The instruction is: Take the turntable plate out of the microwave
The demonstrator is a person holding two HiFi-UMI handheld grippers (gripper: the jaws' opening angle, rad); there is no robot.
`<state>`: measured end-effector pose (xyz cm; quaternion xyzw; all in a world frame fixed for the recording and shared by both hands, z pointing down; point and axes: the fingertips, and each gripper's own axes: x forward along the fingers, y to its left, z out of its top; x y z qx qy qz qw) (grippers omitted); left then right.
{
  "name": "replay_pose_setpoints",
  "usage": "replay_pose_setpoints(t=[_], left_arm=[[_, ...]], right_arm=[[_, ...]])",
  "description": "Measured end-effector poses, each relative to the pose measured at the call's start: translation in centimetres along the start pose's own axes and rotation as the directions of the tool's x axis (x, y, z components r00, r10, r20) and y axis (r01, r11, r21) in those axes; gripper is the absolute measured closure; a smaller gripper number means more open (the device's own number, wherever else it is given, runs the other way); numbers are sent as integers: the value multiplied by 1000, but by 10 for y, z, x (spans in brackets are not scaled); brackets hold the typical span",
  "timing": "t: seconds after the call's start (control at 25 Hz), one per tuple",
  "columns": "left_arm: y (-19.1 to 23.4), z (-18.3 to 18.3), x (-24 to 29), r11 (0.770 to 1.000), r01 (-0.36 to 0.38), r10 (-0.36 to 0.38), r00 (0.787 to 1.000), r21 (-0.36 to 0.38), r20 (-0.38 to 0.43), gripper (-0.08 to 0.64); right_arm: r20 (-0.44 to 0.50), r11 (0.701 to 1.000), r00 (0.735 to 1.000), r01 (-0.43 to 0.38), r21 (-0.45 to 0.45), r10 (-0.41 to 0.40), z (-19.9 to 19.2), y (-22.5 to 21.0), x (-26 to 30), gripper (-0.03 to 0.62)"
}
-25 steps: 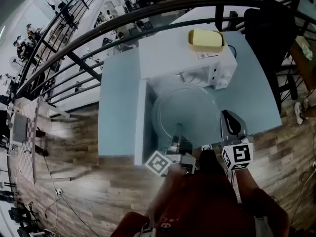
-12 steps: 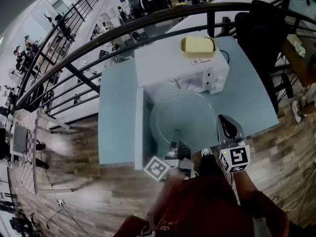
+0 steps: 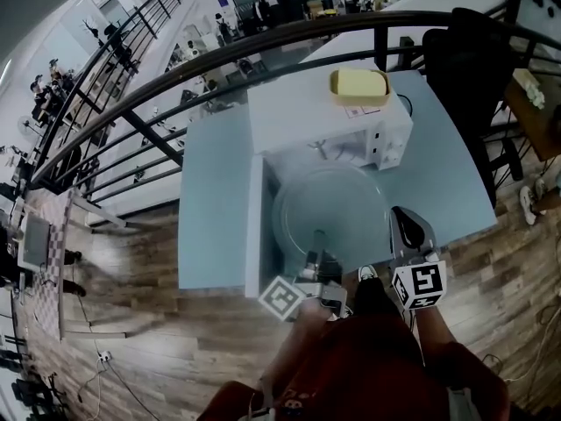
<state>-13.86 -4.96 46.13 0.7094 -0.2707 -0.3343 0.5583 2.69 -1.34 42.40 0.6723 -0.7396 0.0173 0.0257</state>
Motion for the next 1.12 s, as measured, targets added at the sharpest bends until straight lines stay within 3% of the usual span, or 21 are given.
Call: replay_pose_setpoints(t=[1.12], left_arm=[[8,3,-5,1000,6,-5,1000,-24,23,538]], right_arm=[[-45,997,998,-54,-59,52,-4,10,1,591]])
